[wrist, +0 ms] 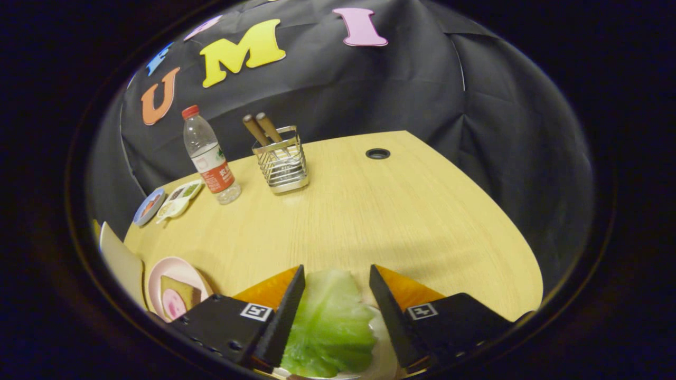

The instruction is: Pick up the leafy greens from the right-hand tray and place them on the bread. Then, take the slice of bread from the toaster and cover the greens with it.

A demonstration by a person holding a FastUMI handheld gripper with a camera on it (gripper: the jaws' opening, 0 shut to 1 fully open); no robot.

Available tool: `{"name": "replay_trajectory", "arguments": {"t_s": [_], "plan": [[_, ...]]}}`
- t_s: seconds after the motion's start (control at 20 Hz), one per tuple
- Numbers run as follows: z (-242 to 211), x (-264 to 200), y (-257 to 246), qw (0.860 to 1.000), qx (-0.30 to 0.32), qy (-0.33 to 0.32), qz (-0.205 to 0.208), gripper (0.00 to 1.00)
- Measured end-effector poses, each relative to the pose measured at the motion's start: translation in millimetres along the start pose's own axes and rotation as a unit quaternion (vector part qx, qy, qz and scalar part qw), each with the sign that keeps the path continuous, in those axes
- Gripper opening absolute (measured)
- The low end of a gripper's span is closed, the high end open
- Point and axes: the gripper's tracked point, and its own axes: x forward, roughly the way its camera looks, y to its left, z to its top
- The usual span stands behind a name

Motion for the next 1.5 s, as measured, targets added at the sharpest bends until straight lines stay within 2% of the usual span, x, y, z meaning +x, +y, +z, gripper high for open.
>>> {"name": "replay_trajectory", "arguments": {"t_s": [0.15,0.2,0.25,0.35,0.45,0.75,1.05,1.2,1.4,1.5], "plan": [[-1,0,-2,1.000,-0.004,0.000,-0.009,0.49],[0,-1,-5,1.000,-0.002,0.000,-0.016,0.45],[-1,-2,-5,1.000,0.002,0.000,-0.014,0.27],[-3,-8,-3,1.000,-0.002,0.003,-0.008,0.11],[1,-17,-9,1.000,-0.012,-0.010,-0.023,0.00],[30,-84,18,0.997,-0.030,-0.070,-0.007,0.00],[32,-138,67,0.993,-0.069,-0.098,0.017,0.00],[22,-150,103,0.991,-0.087,-0.096,0.043,0.00],[-2,-159,171,0.988,-0.075,-0.061,0.119,0.00],[-5,-160,197,0.985,-0.081,-0.062,0.140,0.00]]}}
